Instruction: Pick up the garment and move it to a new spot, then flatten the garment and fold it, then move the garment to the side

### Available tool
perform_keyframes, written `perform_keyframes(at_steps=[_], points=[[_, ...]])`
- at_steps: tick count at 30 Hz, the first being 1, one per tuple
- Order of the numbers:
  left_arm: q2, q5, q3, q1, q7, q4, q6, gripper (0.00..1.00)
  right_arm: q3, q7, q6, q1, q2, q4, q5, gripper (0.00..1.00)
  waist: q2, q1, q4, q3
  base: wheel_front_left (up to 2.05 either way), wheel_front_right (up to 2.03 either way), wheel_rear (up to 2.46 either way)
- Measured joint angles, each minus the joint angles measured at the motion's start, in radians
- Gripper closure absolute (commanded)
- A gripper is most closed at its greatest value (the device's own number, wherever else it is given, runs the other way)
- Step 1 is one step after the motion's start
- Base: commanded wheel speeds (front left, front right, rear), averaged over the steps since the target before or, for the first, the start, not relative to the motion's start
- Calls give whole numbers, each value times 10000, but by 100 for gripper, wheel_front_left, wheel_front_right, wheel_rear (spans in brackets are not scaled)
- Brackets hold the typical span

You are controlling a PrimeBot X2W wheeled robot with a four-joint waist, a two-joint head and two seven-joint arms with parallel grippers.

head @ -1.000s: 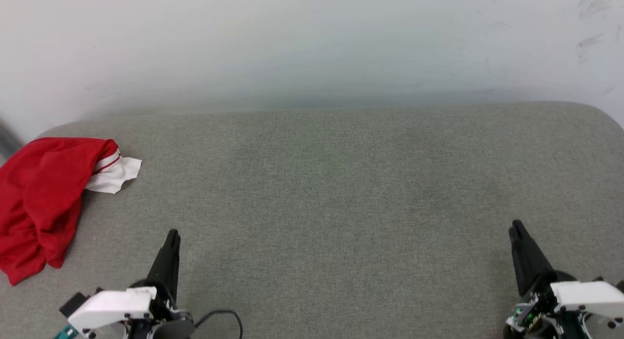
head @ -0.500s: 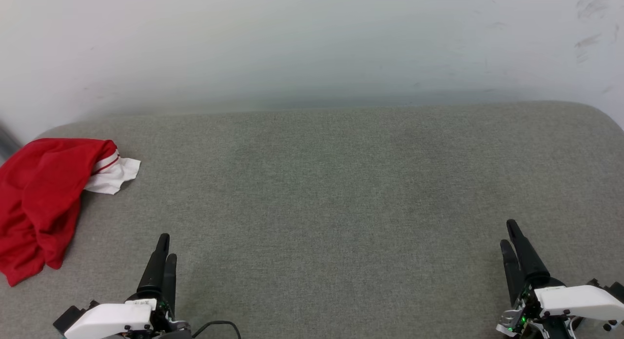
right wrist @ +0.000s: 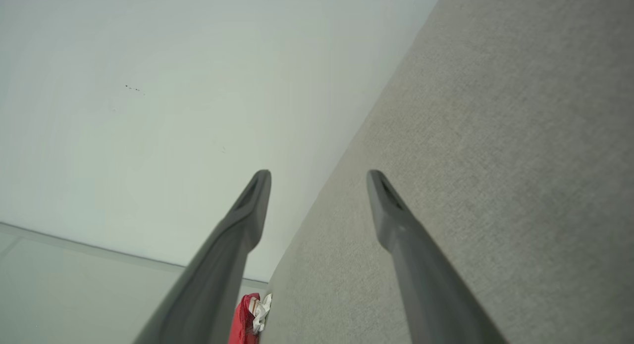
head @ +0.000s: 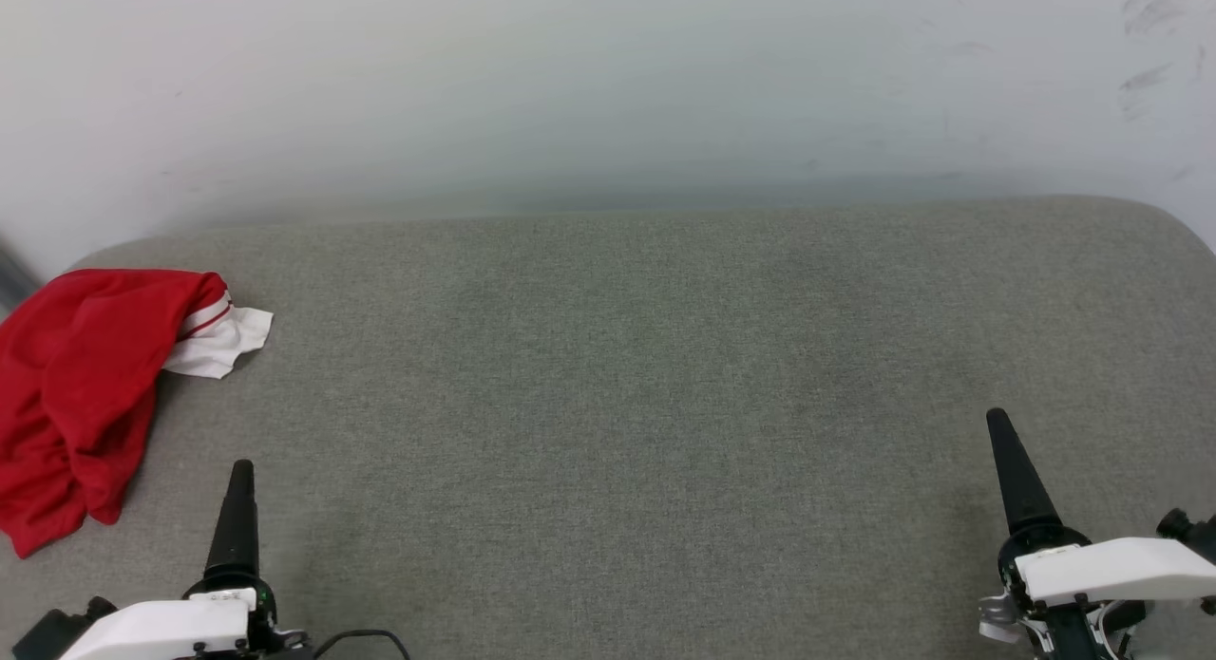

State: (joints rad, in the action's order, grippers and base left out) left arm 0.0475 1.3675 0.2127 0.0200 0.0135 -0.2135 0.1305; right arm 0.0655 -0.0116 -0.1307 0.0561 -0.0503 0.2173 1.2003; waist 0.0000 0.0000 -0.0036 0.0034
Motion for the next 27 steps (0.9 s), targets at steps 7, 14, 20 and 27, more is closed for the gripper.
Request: perform_keyframes(at_steps=[7, 14, 20, 27], points=[[-6, -1210, 602, 4, 261, 500, 0, 0, -230, -249, 0, 27, 0, -698, -2562, 0, 0, 0, 4, 19, 0, 0, 0], [0, -3106, 625, -1, 497, 1616, -211, 0, -546, -510, 0, 70, 0, -1480, -4968, 0, 0, 0, 2, 57, 0, 0, 0], [0, -4970, -199, -291, 694, 2606, -744, 0, -838, -690, 0, 74, -6, -1873, -6552, 0, 0, 0, 0, 95, 0, 0, 0], [6, -7231, -1486, -580, 899, 3120, -1189, 0, -957, -922, 0, 60, -6, -2027, -7942, 0, 0, 0, -16, 110, 0, 0, 0]])
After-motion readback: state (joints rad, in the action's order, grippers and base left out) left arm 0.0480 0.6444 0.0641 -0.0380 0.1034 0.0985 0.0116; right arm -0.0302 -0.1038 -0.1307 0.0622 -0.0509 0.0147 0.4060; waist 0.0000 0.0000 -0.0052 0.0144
